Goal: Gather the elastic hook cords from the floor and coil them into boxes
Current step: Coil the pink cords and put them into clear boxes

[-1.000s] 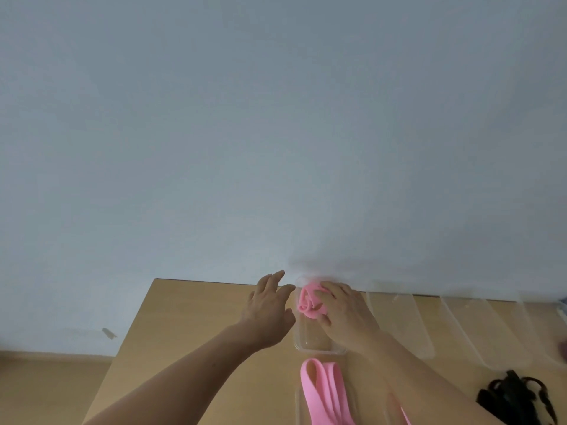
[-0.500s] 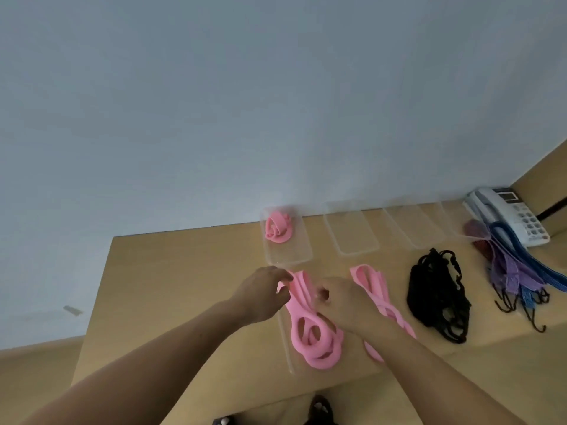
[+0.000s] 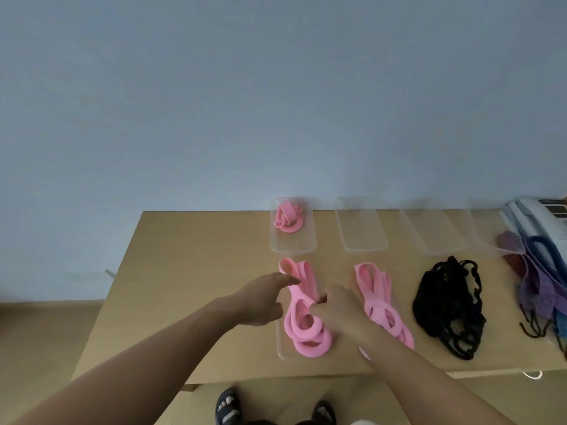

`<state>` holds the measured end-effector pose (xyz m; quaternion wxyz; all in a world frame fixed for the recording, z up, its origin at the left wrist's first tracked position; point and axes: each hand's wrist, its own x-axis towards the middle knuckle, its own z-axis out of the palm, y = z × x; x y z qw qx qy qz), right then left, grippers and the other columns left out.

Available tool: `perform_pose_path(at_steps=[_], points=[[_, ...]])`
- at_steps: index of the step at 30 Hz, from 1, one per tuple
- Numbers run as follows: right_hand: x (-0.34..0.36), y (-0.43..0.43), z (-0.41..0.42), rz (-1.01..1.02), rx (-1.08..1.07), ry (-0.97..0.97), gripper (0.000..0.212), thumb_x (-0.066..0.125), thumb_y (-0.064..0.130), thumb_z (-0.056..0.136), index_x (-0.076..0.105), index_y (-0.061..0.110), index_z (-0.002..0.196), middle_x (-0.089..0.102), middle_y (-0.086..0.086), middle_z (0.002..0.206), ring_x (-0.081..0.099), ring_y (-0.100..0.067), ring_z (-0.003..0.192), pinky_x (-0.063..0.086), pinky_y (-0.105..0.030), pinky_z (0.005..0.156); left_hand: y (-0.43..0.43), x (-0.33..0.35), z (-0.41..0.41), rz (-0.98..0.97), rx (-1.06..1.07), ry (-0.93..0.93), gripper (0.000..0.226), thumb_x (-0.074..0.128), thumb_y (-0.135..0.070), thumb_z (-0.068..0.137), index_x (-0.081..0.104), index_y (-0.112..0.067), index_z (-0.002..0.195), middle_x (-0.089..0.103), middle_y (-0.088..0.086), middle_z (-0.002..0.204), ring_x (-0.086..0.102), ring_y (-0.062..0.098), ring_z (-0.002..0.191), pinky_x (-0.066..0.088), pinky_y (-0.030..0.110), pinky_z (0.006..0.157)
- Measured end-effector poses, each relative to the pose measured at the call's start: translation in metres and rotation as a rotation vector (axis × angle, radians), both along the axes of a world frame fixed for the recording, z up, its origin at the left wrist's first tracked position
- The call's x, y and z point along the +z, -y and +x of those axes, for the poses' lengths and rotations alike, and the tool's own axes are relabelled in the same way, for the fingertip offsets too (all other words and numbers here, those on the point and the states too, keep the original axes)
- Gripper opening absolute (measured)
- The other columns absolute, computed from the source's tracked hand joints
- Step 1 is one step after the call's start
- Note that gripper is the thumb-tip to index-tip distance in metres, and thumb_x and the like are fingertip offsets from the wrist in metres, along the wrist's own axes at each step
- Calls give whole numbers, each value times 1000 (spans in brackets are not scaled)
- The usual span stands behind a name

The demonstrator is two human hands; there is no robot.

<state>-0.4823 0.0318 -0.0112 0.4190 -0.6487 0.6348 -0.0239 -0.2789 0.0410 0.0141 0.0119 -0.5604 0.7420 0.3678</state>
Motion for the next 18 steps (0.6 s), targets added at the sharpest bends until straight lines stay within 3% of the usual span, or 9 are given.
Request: perform_pose_path(at_steps=[5,9,10,12,15,18], points=[[58,11,-3,217,-304,625,12,69,9,81,65,7,70,59,-6,55,51,-13,44,38,-24,42,0,34,10,-36,0,-34,83,67,-13,82,27,-34,152,33,-11,155,37,10,137,33,17,100],[102,23,-4,292,-469,903,25,64,7,87,74,8,64,54,-5,55,45,-13,44,34,-23,38,3,75,6,-200,148,-281,43,62,-20,94,55,-28,136,59,-19,127,53,-8,110,43,16,94],[114,25,-5,268,-463,917,23,64,9,87,73,8,66,55,-5,56,45,-13,44,35,-23,39,4,87,4,-242,180,-337,33,58,-19,97,61,-26,129,63,-22,112,55,-12,95,44,12,85],[136,30,-8,81,-385,821,16,63,21,89,69,12,78,62,-5,59,50,-14,46,38,-27,44,8,110,-2,-305,225,-419,23,52,-19,100,68,-20,116,67,-20,91,58,-7,74,43,12,69],[168,35,-7,-390,-202,501,34,53,49,92,66,24,74,64,12,64,55,-5,54,41,-29,57,15,136,-9,-314,294,-507,22,46,-17,102,67,-16,109,74,-7,94,67,17,85,56,34,76],[193,37,-2,-659,-23,456,31,50,47,97,64,36,71,62,27,77,57,4,79,42,-20,67,19,152,-10,-292,370,-636,22,44,-16,102,61,-17,115,76,0,93,70,27,86,59,41,81]])
